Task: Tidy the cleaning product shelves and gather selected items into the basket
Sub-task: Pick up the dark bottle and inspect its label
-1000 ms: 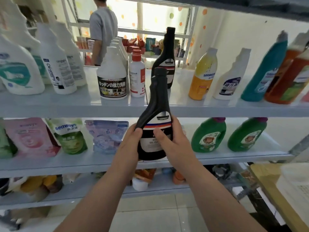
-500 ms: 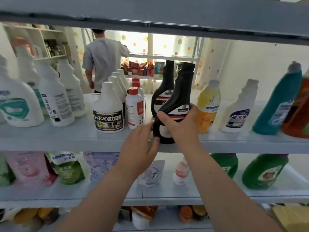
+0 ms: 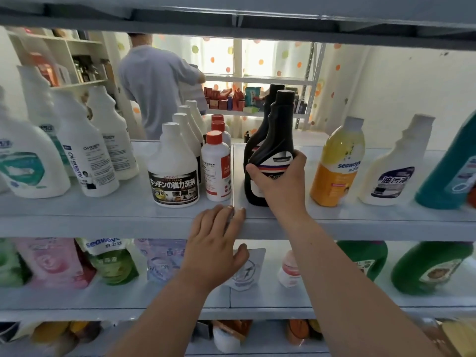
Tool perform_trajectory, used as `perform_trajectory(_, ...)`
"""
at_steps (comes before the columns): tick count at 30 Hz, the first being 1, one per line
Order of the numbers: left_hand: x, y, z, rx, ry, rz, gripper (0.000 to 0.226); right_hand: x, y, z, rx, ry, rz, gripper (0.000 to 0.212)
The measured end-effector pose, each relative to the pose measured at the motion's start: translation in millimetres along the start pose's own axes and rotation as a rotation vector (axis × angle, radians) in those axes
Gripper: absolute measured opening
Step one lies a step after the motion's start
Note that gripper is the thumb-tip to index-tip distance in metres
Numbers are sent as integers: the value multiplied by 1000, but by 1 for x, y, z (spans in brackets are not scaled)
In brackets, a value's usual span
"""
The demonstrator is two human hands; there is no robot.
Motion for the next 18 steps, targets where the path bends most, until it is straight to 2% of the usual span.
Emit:
perform_trajectory(4, -3, -2, 0, -14, -45, 1, 74, -2, 4, 0, 9, 20, -37, 96)
perform_trajectory(8, -3, -2, -1, -14, -107, 3, 77, 4, 6, -7, -22, -30, -89, 95)
perform_trajectory(10, -2, -2, -1, -19, -125, 10, 79, 12, 4, -20, -12, -71, -195, 96)
perform_trajectory(12, 0, -2, -1, -20, -135, 23, 84, 22, -1, -42, 95, -124, -359, 96)
perform_trajectory(16, 3, -3, -2, -15, -145, 20, 92, 45, -1, -90, 345, -266, -657, 60)
perform_trajectory(18, 3, -4, -5, -7, -149, 16, 93, 60, 6, -105, 402, -358, -729, 54)
Point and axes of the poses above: each hand's wrist, its own z-axis towards the middle knuckle, its own x-axis out of the back of the hand, y = z × x, the point moved 7 cm from there along z, towards the middle knuckle, and after that the axes turned 7 degrees about x, right-handed, at the moved point
